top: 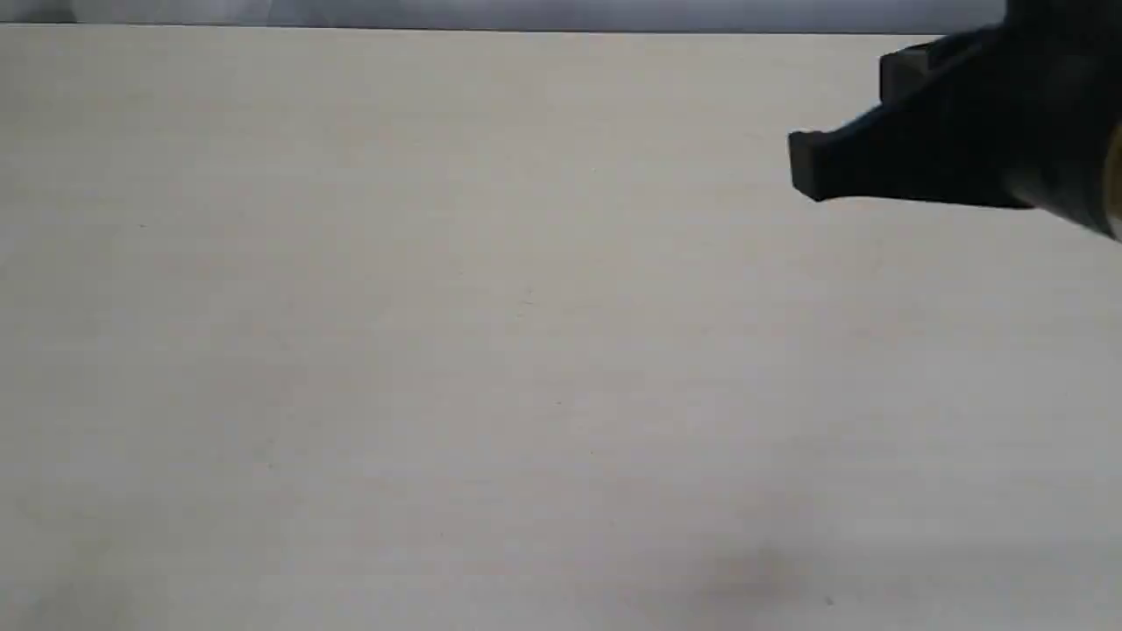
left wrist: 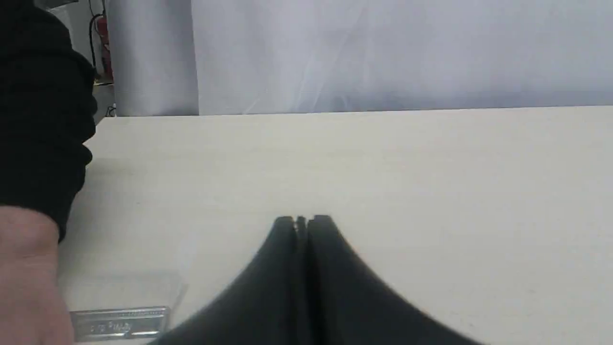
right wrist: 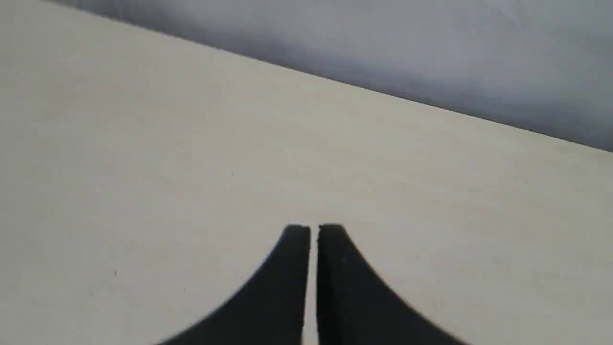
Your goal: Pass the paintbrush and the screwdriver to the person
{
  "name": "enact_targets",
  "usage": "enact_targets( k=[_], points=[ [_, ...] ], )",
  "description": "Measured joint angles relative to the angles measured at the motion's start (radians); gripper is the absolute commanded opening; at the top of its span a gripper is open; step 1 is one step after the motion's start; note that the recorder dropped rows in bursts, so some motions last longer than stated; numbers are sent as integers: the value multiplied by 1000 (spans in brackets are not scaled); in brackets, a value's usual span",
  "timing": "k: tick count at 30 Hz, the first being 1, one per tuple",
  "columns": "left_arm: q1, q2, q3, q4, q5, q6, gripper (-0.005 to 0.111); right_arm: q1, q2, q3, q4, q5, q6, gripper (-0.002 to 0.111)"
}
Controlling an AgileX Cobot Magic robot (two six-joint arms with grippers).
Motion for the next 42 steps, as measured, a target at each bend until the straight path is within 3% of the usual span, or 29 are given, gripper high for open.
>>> enact_targets(
  k=[6, 12, 15, 25, 42],
  points=[
    [0, 0, 0, 0, 0, 0, 0, -282, -199, 195, -228, -295, 267, 5],
    [0, 0, 0, 0, 0, 0, 0, -598, -422, 338, -224, -534, 281, 5],
    [0, 0, 0, 0, 0, 0, 0, -687, -542, 401, -224, -653, 210, 5],
    [0, 0, 0, 0, 0, 0, 0, -845, -875, 626, -228, -774, 153, 5],
    [0, 0, 0, 0, 0, 0, 0, -861, -909, 677, -228, -792, 138, 5]
  ],
)
